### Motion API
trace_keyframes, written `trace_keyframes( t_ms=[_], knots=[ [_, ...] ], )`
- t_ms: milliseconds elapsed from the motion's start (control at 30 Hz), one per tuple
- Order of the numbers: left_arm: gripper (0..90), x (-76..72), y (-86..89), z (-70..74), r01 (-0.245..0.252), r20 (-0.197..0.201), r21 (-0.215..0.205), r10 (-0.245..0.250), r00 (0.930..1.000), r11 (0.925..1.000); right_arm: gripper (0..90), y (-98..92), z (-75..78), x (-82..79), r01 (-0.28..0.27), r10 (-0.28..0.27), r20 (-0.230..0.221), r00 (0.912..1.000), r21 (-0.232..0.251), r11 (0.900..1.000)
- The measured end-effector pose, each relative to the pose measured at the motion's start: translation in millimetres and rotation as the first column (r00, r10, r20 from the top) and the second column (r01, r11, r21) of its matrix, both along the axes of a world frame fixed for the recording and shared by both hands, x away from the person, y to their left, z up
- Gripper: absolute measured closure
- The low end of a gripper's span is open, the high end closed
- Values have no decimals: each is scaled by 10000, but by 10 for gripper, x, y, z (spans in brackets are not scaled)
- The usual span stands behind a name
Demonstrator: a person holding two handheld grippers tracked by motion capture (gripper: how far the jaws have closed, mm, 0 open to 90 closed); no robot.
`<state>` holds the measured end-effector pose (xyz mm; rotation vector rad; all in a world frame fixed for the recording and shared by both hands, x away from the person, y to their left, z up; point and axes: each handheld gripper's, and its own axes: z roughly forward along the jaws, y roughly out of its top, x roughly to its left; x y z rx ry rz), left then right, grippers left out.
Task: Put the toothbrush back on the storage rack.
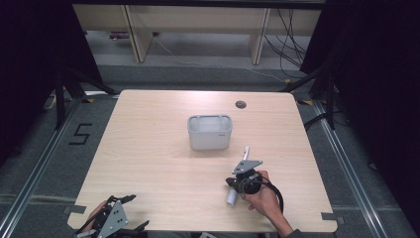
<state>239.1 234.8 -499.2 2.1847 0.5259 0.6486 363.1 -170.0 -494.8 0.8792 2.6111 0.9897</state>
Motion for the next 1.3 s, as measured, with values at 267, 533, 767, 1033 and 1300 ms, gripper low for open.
trace_keyframes(
  t_ms=[267, 533, 767, 1033, 1300],
  knots=[
    [149, 3, -3, -8, -8, 54, -78, 8, 10000, 10000, 898, -175, -5, -90, 5, -4, -44, 10000, 67, 10000],
    [149, -1, -7, -15, 18, 25, -114, -18, 10000, 9999, 898, -333, -9, -164, 268, -268, 57, 9996, 162, 9995],
    [149, 5, -4, -14, -11, 38, -25, 11, 10000, 10000, 894, -436, -2, -183, 329, -327, -182, 9993, 112, 9994],
    [149, -1, -9, -16, -4, 13, -120, 4, 10000, 9999, 886, -491, 13, -192, 435, -432, -219, 9988, 134, 9990],
    [149, 5, -11, -21, -57, 25, -162, 57, 10000, 9999, 828, -453, 82, -207, 235, -232, 384, 9990, -53, 9997]
  ],
)
